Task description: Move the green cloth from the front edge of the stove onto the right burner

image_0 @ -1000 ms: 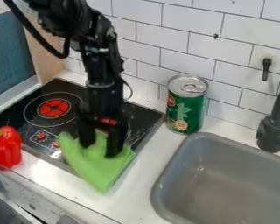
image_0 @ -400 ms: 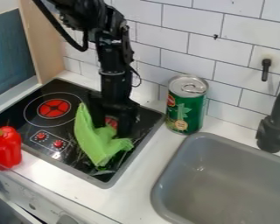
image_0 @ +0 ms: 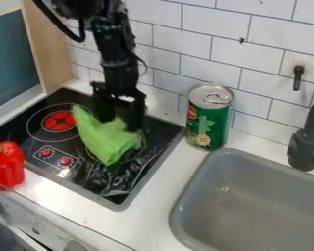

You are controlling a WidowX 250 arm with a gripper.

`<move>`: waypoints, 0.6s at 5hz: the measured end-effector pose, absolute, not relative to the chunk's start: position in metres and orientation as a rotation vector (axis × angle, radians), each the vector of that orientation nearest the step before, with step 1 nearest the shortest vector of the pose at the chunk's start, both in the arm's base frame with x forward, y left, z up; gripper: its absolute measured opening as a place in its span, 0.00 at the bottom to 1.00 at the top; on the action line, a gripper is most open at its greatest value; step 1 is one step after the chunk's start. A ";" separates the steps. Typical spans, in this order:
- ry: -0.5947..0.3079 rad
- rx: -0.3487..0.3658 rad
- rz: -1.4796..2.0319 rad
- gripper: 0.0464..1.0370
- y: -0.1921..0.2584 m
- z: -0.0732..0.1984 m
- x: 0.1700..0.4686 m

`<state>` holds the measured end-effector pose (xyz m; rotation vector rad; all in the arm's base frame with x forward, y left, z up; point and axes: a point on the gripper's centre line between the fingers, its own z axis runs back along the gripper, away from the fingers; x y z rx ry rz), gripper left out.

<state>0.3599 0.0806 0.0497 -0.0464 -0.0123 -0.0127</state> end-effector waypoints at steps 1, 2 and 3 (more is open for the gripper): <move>-0.097 -0.071 -0.003 0.96 0.081 0.049 0.371; -0.115 -0.083 0.009 0.96 0.077 0.043 0.365; -0.113 -0.086 0.013 0.96 0.072 0.053 0.348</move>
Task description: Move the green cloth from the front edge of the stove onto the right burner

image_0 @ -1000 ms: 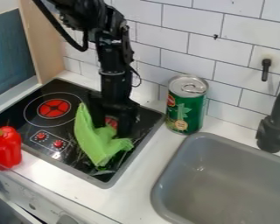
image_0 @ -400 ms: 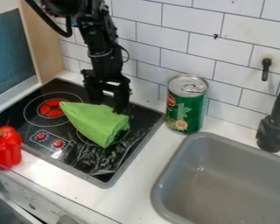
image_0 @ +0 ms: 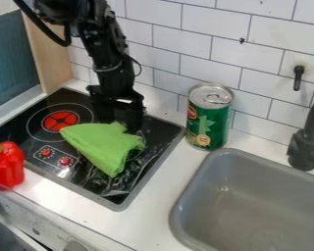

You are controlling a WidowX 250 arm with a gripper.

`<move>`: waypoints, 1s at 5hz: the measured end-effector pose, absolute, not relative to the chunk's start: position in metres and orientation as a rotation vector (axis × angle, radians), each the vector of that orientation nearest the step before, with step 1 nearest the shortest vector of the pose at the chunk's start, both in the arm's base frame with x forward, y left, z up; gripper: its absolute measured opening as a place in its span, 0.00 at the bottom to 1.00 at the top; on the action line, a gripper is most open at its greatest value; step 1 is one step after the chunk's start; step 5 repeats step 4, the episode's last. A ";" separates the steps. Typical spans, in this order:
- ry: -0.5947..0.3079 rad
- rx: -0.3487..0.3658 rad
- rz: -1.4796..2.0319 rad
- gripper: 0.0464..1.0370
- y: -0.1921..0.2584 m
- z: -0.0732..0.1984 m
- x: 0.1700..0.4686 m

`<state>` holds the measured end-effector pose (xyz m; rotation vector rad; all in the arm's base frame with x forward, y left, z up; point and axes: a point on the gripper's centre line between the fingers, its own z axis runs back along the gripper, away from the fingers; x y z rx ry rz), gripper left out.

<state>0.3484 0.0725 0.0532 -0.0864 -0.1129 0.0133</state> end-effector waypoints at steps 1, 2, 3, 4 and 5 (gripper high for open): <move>-0.107 -0.099 0.035 0.96 0.079 0.076 0.324; -0.101 -0.109 0.049 0.96 0.089 0.089 0.308; -0.034 -0.107 0.032 0.96 0.091 0.092 0.296; -0.007 -0.110 0.024 0.96 0.096 0.100 0.286; -0.007 -0.110 0.024 0.96 0.096 0.100 0.286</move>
